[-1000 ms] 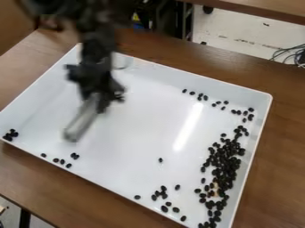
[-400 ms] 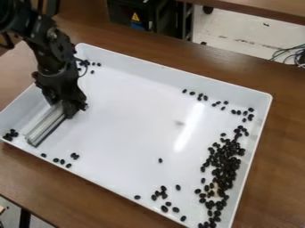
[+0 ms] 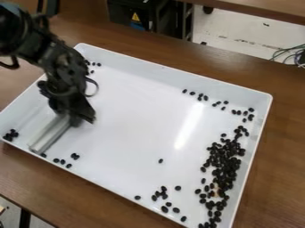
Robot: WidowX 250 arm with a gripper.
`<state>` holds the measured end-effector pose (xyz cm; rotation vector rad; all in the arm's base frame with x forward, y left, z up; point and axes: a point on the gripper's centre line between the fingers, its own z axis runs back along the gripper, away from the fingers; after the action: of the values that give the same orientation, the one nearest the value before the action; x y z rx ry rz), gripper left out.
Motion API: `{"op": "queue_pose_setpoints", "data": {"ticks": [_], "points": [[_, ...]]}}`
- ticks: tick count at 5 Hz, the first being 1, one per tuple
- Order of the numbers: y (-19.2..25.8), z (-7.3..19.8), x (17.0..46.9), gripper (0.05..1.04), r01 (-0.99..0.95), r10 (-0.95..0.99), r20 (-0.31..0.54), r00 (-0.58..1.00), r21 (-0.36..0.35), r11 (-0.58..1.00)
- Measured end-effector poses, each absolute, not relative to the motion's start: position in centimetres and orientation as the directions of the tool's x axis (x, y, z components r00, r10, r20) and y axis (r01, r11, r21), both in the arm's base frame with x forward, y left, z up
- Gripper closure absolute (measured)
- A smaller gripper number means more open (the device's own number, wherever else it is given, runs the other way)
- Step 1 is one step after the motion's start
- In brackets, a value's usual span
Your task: Sweep into pile
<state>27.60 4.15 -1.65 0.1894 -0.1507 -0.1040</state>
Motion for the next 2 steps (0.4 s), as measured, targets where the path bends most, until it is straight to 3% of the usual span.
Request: {"op": "queue_pose_setpoints", "data": {"ticks": [2], "points": [[-5.5, -2.1, 26.6, 0.725, 0.158, -0.190, 0.164, 0.968, 0.191, 0.969]]}}
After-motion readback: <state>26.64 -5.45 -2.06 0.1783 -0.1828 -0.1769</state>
